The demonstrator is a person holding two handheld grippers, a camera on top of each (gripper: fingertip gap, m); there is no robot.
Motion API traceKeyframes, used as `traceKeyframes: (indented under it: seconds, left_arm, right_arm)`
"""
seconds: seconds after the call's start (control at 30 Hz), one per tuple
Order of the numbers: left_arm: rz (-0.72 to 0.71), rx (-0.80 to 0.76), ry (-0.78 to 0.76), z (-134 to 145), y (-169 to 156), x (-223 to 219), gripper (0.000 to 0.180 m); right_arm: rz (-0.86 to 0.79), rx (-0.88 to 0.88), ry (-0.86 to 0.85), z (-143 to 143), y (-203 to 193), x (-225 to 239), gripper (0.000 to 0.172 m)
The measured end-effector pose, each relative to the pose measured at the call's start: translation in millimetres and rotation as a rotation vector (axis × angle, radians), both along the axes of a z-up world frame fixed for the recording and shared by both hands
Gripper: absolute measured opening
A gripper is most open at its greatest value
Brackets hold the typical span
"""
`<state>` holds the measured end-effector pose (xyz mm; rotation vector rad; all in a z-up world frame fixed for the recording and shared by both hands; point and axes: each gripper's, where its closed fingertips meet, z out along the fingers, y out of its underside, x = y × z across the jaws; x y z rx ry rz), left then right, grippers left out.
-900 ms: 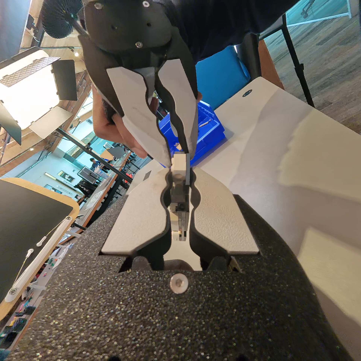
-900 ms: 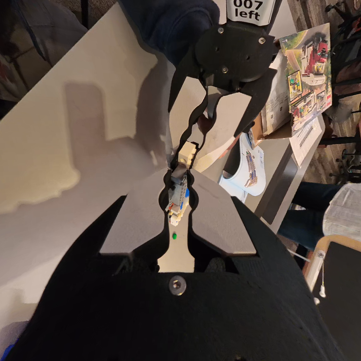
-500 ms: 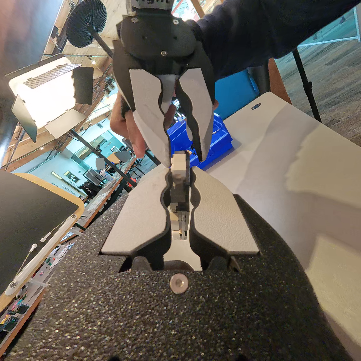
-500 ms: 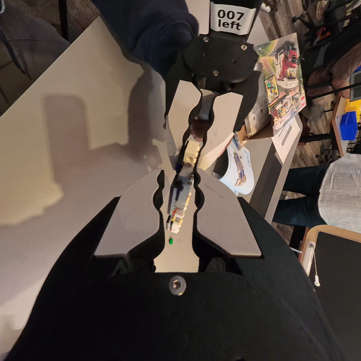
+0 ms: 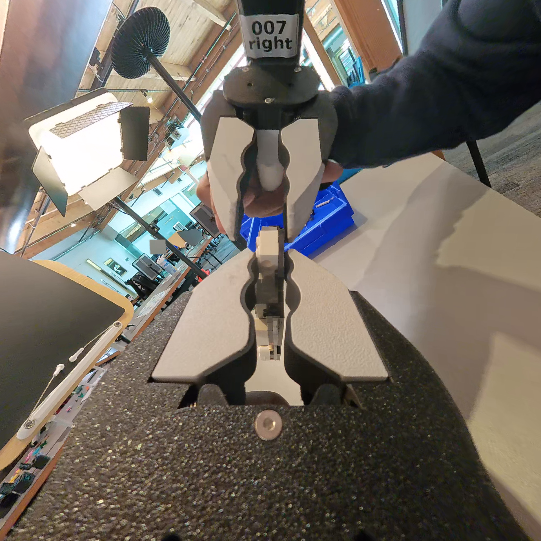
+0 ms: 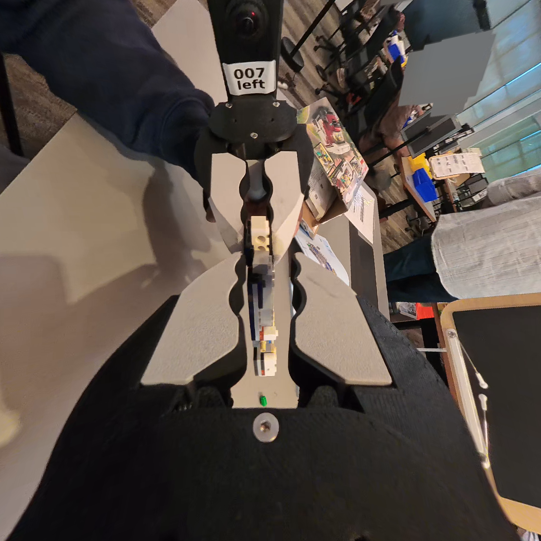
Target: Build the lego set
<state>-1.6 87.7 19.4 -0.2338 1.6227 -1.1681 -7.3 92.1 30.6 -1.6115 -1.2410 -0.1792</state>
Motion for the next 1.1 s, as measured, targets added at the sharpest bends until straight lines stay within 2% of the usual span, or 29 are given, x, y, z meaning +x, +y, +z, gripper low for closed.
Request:
traceKeyframes:
  seconds: [0.3,0.57,1.1]
  left_arm:
    - [-0.001,-0.031,-0.001,4,4,-1,0.015]
    - [-0.001,-0.014,0.01,-1,4,1,0.015]
    - [-0.022,-0.011,0.033,-3,-1,0,0.016]
  right_arm:
    - [-0.073,0.076,0.108,0,3,1,0.028]
    - [-0.077,0.013,0.066,-13,4,9,0.019]
    - [0.016,-0.028,0.021,-16,-2,6,0.02]
